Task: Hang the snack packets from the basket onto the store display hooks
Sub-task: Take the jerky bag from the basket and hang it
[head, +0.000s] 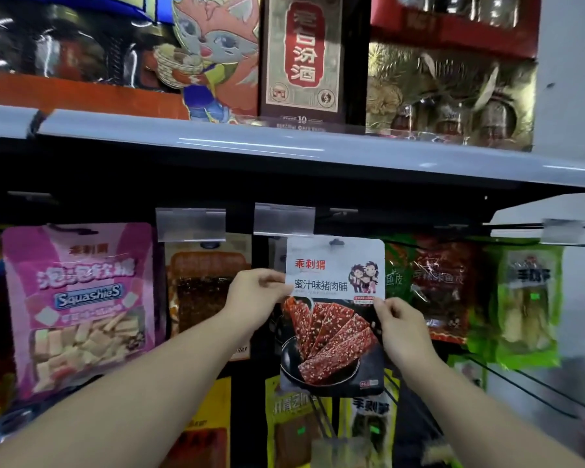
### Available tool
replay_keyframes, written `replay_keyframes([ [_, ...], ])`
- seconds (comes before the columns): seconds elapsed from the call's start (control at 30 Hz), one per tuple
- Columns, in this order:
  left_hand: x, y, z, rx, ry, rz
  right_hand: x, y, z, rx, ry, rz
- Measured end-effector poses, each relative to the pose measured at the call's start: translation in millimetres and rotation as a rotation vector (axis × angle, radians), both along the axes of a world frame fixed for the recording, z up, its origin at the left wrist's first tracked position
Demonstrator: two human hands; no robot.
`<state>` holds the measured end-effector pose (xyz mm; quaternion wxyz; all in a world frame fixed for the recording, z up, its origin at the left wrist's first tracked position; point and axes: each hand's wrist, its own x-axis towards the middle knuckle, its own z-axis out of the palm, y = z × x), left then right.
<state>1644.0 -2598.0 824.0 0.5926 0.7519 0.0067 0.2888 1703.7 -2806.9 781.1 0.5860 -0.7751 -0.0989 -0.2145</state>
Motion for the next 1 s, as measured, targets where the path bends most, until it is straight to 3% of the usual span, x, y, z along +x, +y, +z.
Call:
replay_keyframes([
  [0.6, 97, 25, -10, -0.108, 0.048, 0.165, 86, 35, 12, -0.07, 0.061, 0.033],
  [0.87, 99, 35, -19, 0.011, 0.049, 0.198, 98, 43, 6, -0.084, 0.104, 0.059],
  [1.0, 74, 47, -20, 0.095, 0.058, 0.217, 82, 32, 15, -0.088, 0.128, -0.035],
])
